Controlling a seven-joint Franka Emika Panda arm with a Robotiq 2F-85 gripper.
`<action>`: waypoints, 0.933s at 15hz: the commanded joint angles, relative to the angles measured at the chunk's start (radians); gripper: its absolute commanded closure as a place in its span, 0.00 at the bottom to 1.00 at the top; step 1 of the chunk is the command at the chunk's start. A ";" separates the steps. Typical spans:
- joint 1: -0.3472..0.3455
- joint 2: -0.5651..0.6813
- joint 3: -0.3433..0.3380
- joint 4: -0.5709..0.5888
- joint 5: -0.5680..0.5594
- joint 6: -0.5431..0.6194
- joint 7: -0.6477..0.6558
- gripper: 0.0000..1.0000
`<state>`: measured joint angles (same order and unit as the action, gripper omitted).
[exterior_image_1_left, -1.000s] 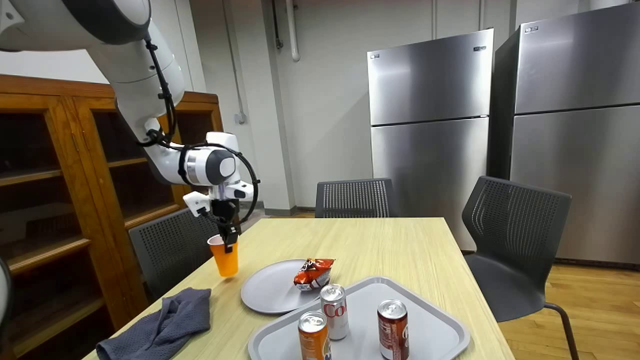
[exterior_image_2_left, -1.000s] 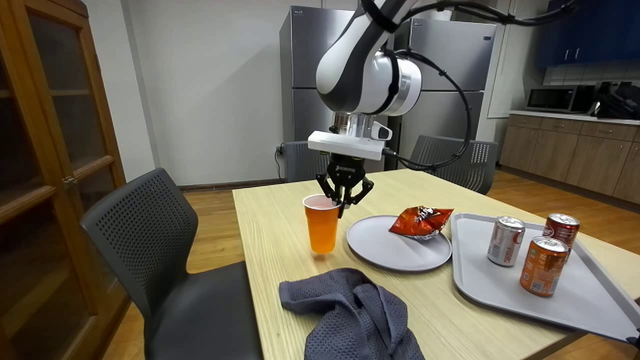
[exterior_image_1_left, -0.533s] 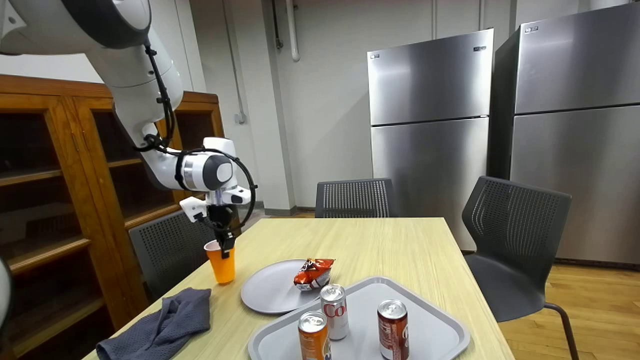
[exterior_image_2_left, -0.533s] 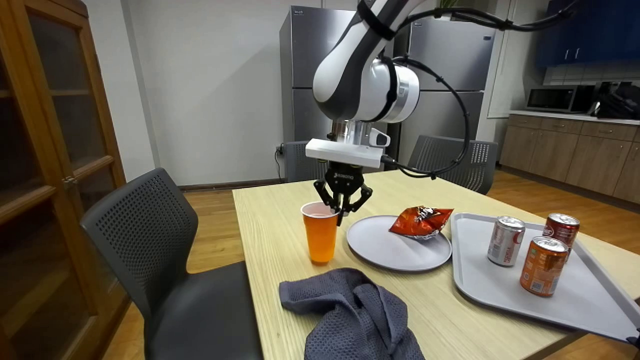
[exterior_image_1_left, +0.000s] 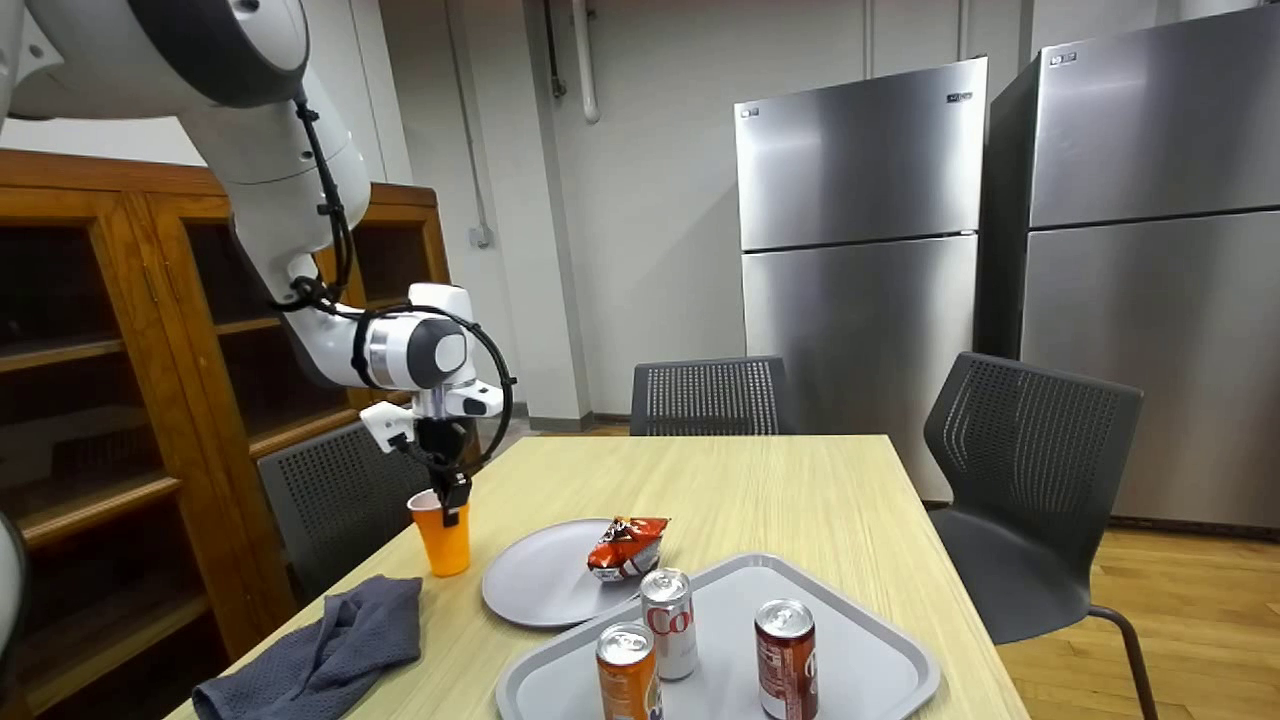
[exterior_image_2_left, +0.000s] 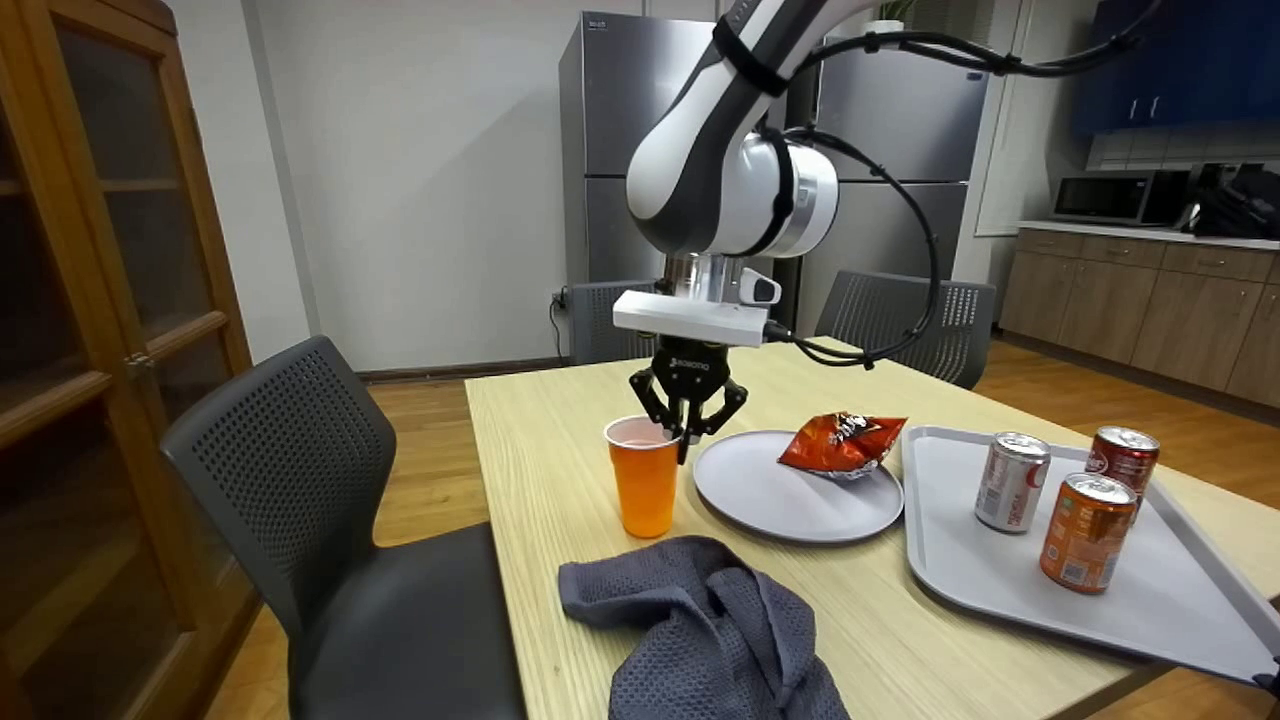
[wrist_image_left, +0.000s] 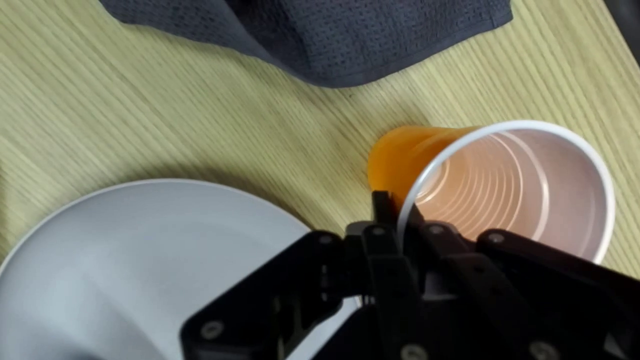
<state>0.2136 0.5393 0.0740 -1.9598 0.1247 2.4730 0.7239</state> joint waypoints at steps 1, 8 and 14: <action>0.018 -0.014 -0.013 -0.011 -0.005 0.001 -0.031 0.63; 0.032 -0.049 -0.034 -0.032 -0.037 -0.013 -0.046 0.11; 0.020 -0.132 -0.032 -0.085 -0.057 -0.008 -0.109 0.00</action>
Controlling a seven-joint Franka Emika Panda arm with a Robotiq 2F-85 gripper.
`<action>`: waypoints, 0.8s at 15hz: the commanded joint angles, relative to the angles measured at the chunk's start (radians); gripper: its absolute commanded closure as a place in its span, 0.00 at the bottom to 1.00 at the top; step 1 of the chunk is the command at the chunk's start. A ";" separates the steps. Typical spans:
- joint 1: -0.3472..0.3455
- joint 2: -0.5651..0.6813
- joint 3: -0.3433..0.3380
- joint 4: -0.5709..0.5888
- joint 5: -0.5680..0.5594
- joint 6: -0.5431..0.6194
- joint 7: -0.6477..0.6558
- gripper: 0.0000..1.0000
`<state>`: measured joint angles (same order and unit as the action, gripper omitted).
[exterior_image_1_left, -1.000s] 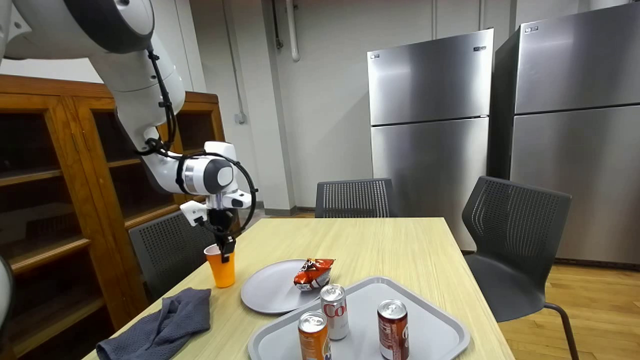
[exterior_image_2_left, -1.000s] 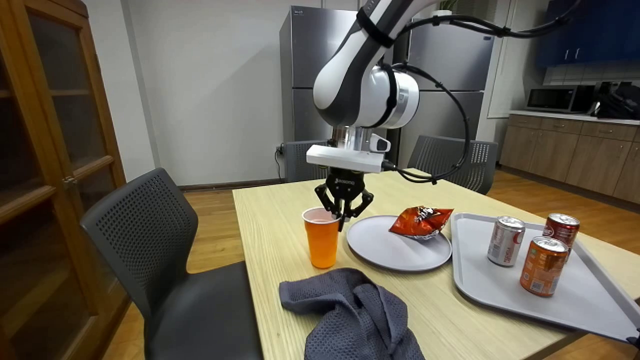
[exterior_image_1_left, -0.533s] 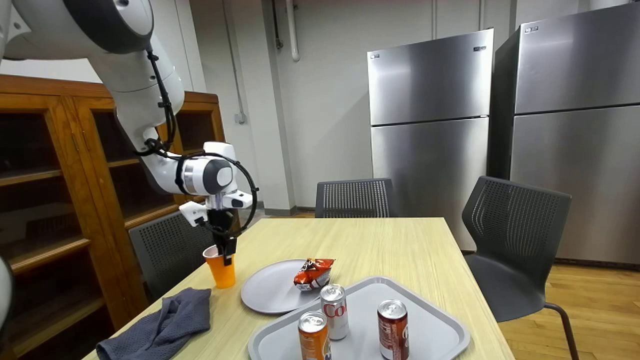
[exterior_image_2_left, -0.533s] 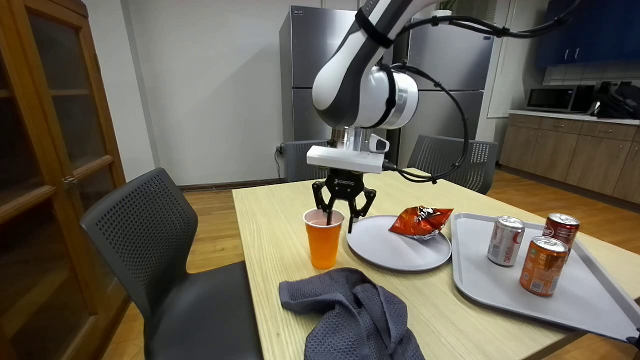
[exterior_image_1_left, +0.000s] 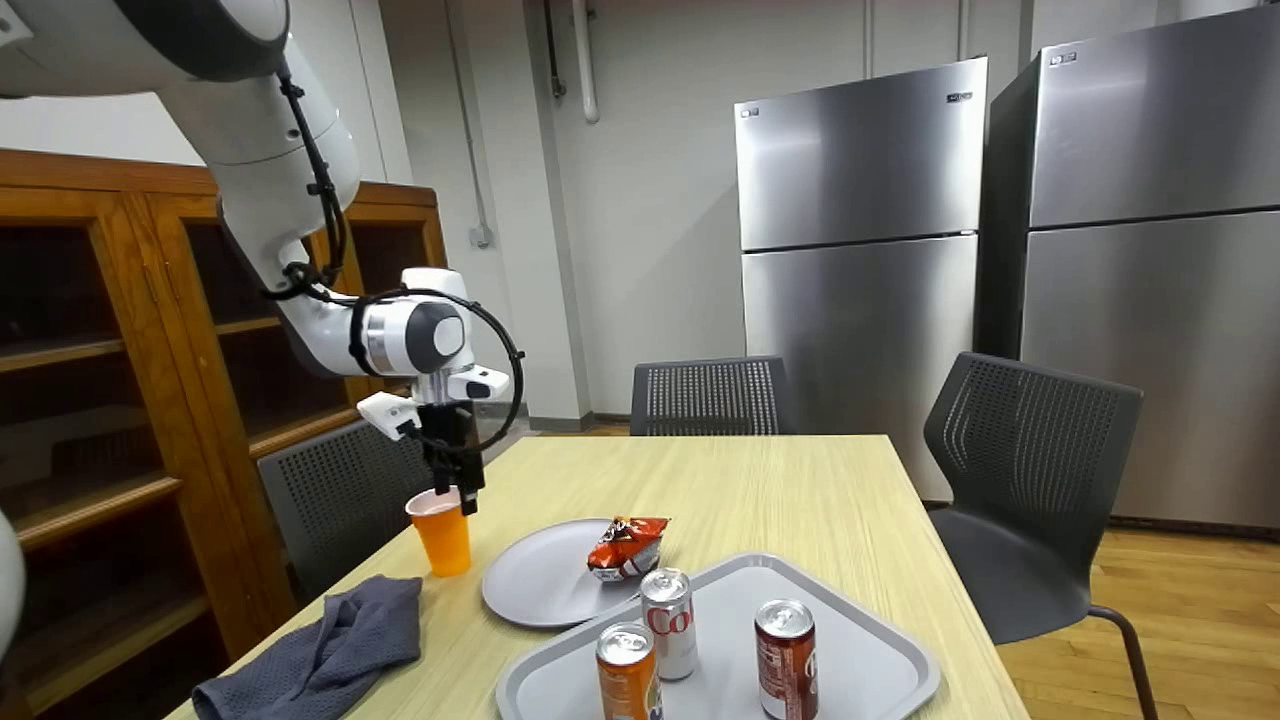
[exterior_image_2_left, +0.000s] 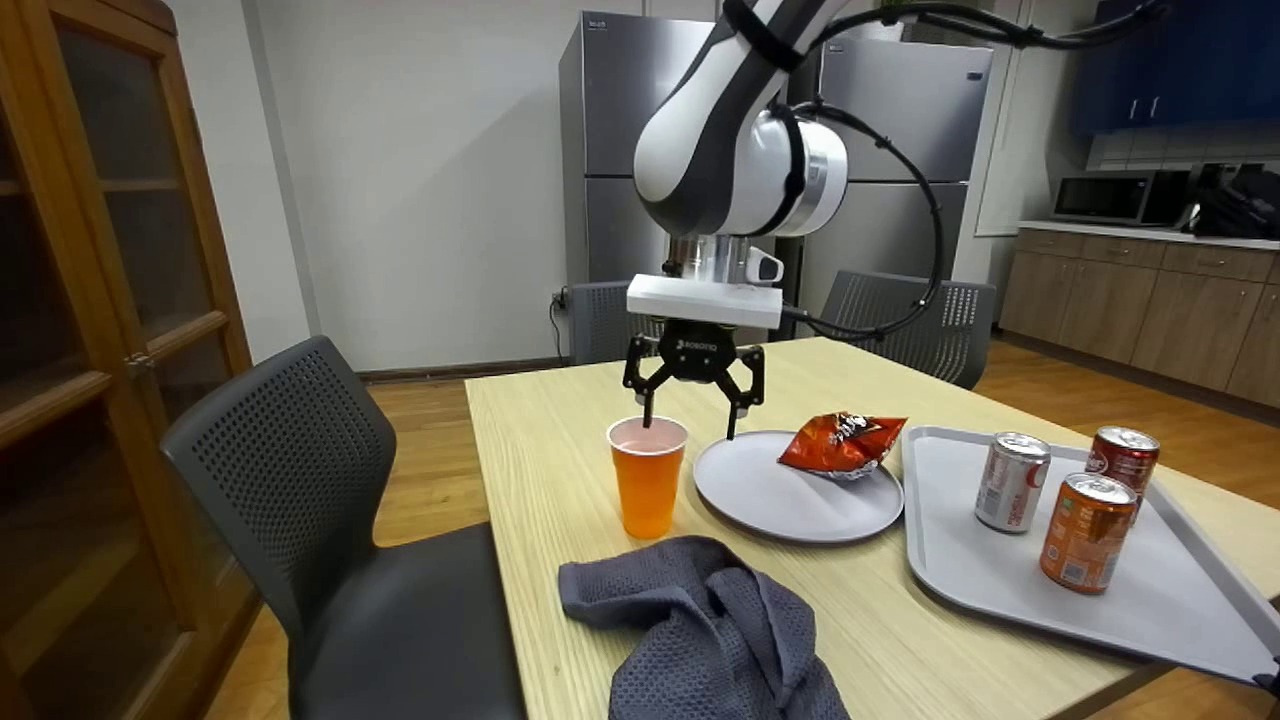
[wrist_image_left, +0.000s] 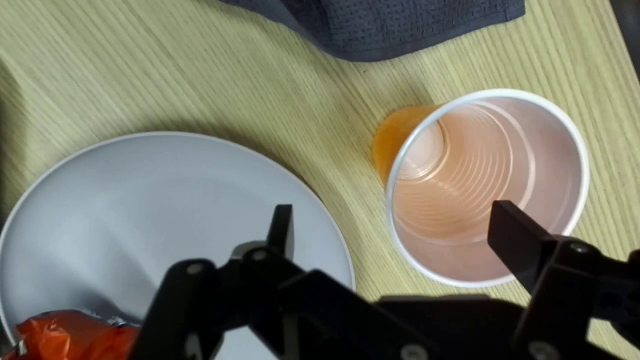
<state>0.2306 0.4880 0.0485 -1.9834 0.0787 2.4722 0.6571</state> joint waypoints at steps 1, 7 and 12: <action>0.002 -0.095 -0.009 -0.070 -0.013 -0.008 -0.049 0.00; -0.003 -0.149 -0.059 -0.086 -0.097 -0.053 -0.044 0.00; -0.046 -0.151 -0.075 -0.074 -0.168 -0.079 -0.190 0.00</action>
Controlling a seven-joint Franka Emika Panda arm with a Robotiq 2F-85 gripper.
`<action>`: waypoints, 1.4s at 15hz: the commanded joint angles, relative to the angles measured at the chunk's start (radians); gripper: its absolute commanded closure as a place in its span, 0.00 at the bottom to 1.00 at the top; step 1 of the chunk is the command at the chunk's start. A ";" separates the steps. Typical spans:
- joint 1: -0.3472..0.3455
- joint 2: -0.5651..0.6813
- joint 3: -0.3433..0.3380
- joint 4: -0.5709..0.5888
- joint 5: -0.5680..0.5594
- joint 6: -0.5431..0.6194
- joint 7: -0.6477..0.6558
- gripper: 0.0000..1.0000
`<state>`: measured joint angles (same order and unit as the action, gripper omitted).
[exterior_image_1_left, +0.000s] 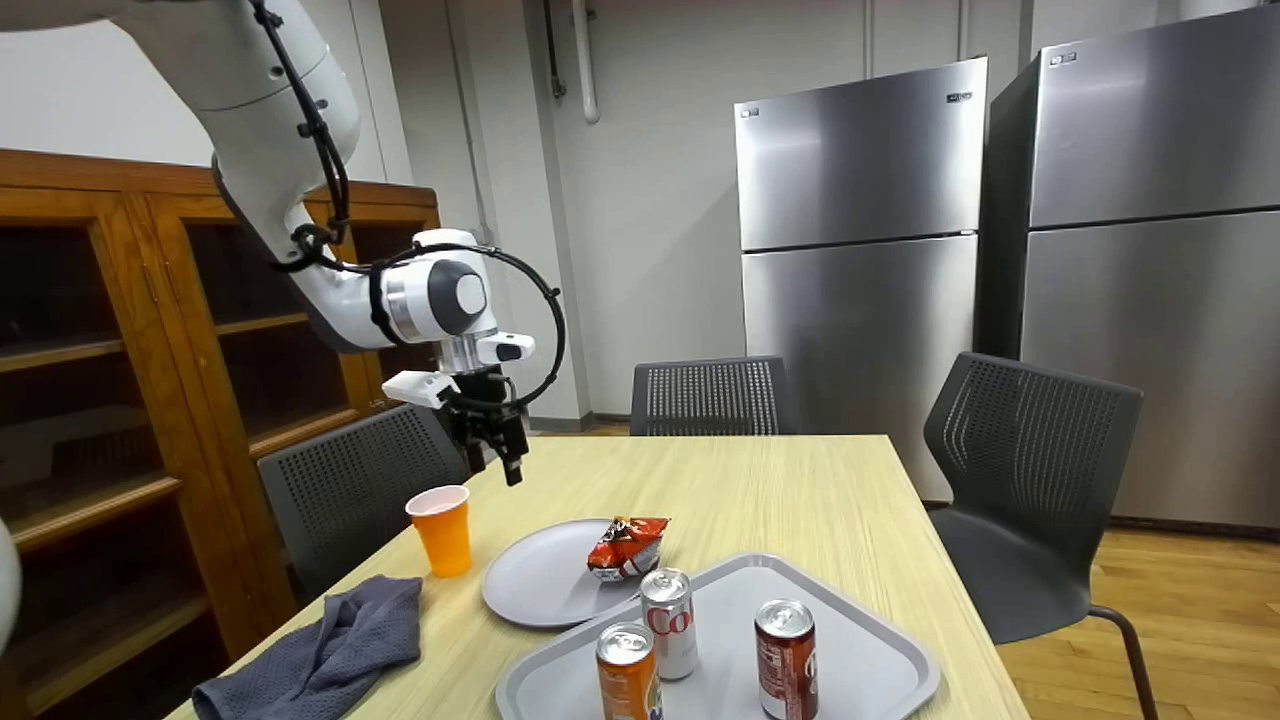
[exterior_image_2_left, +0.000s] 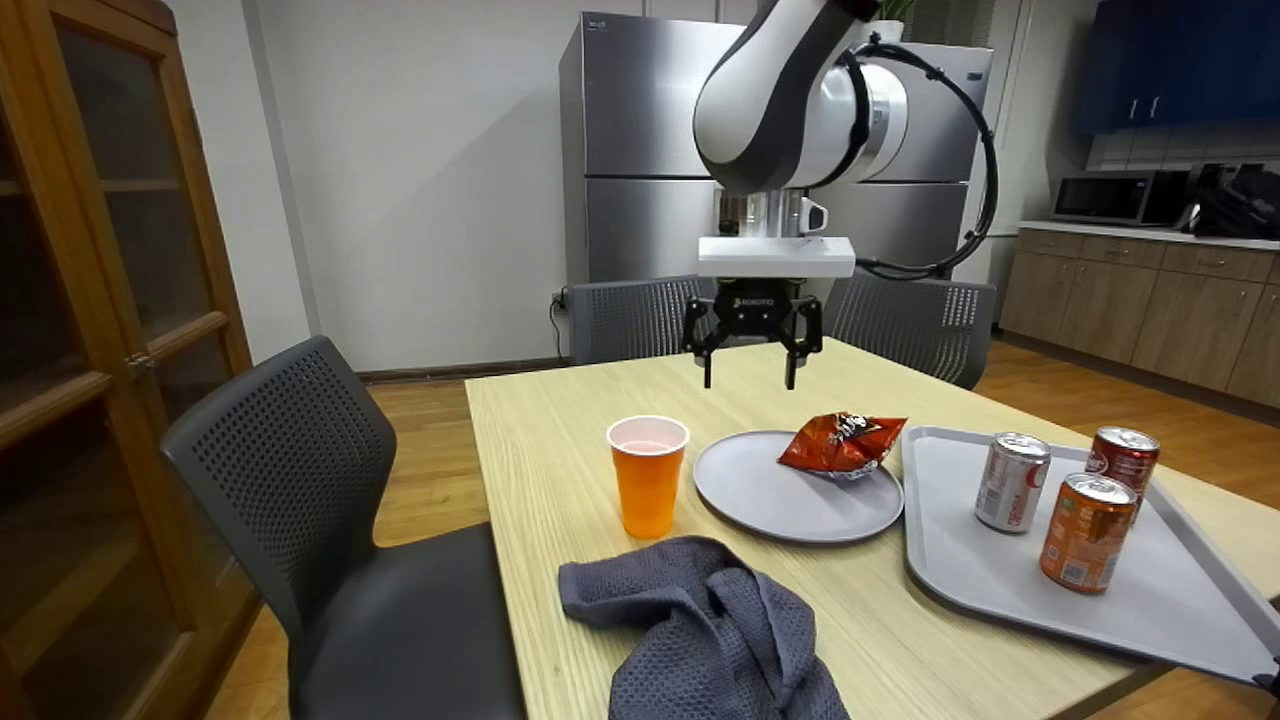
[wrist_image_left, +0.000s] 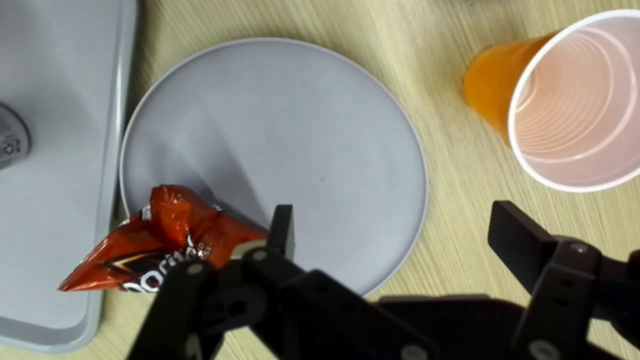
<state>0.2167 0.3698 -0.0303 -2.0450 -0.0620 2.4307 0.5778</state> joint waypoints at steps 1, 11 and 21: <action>-0.045 -0.030 0.005 -0.006 -0.020 -0.045 -0.153 0.00; -0.151 0.009 0.005 0.018 -0.018 -0.068 -0.492 0.00; -0.158 0.019 0.006 0.030 -0.021 -0.076 -0.512 0.00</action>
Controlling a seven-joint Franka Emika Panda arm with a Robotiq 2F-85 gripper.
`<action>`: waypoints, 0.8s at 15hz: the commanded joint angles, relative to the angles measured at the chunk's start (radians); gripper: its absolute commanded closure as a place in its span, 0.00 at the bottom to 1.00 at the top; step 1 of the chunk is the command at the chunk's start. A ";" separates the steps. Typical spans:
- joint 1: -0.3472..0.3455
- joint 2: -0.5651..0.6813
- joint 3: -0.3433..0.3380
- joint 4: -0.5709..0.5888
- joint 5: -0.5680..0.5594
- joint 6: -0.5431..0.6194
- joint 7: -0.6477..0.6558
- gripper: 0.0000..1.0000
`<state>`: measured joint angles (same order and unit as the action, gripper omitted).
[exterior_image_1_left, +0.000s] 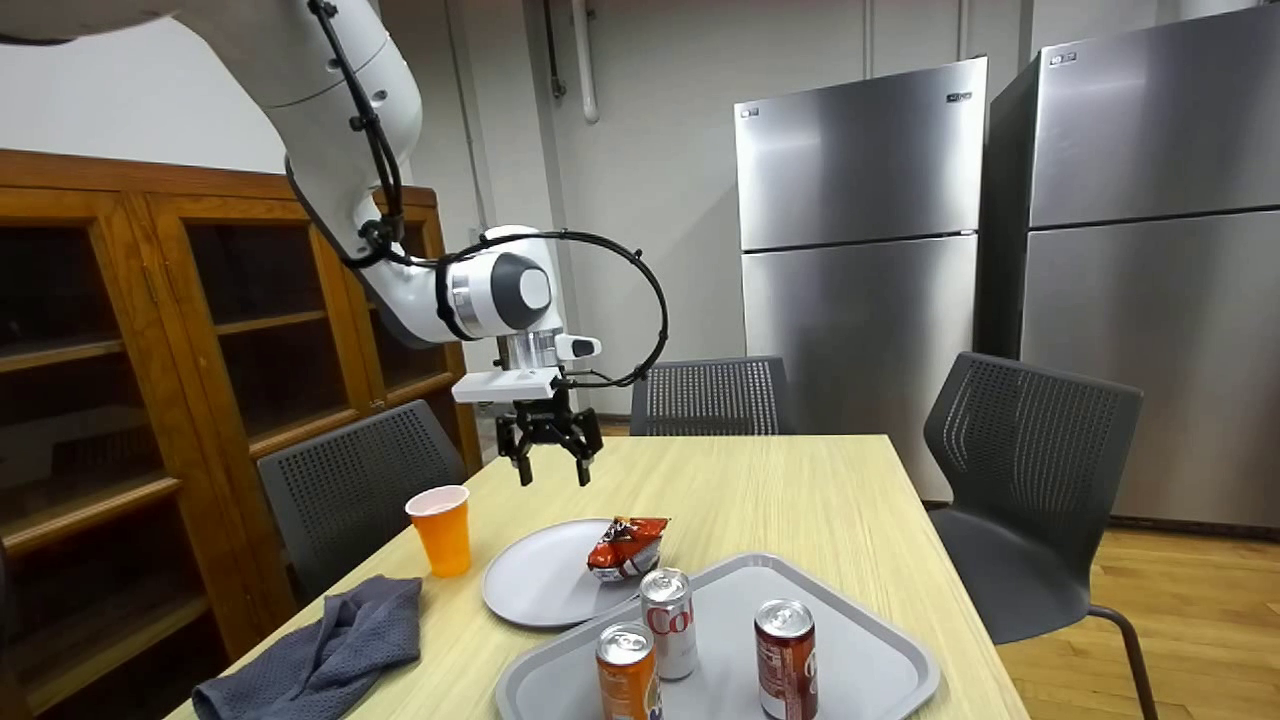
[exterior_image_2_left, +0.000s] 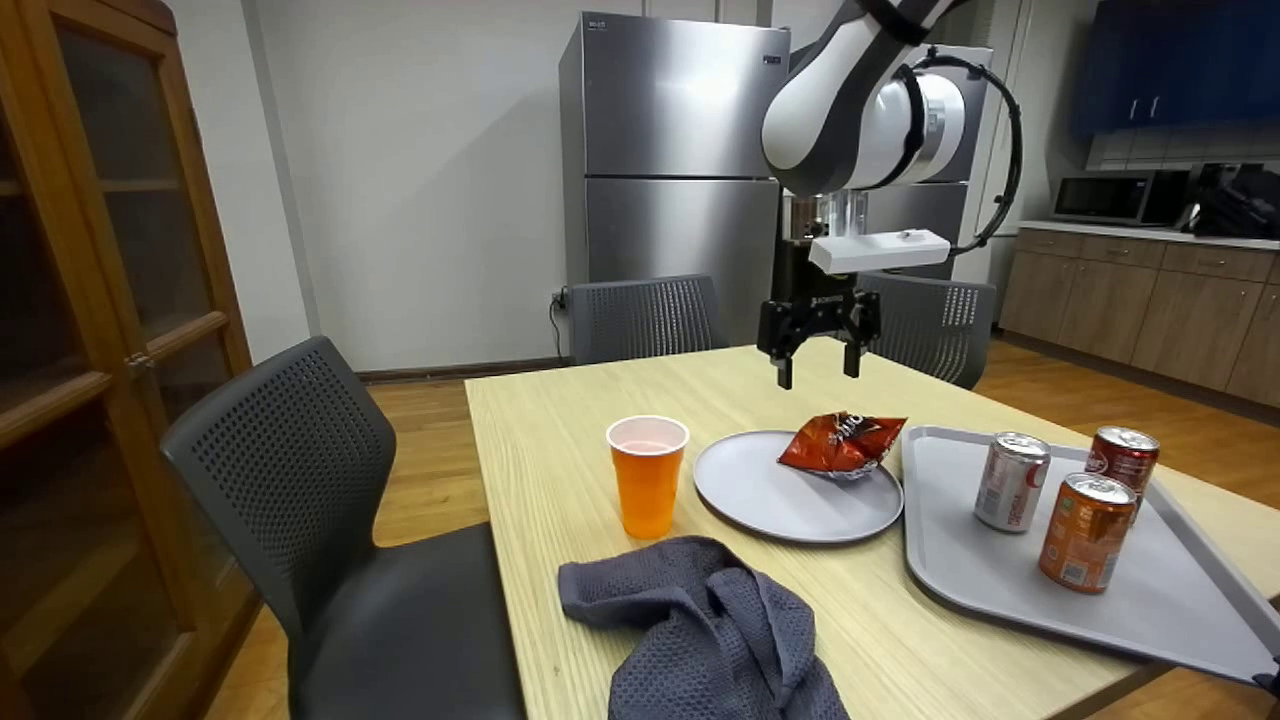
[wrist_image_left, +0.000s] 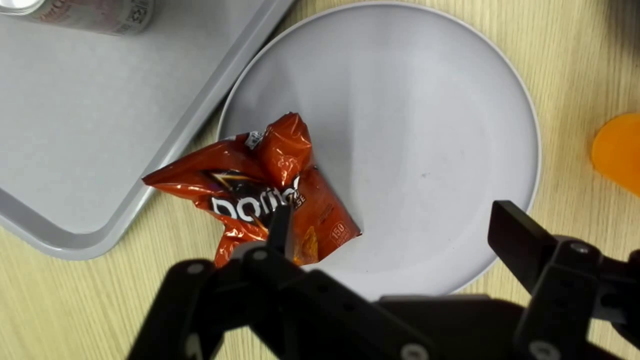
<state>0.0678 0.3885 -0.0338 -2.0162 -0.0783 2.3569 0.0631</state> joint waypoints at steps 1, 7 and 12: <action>-0.009 0.000 0.009 0.002 -0.005 -0.002 0.003 0.00; -0.022 0.039 0.002 0.035 -0.025 0.034 -0.043 0.00; -0.046 0.103 -0.002 0.098 -0.041 0.063 -0.117 0.00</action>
<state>0.0446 0.4433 -0.0398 -1.9797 -0.0923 2.4129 -0.0018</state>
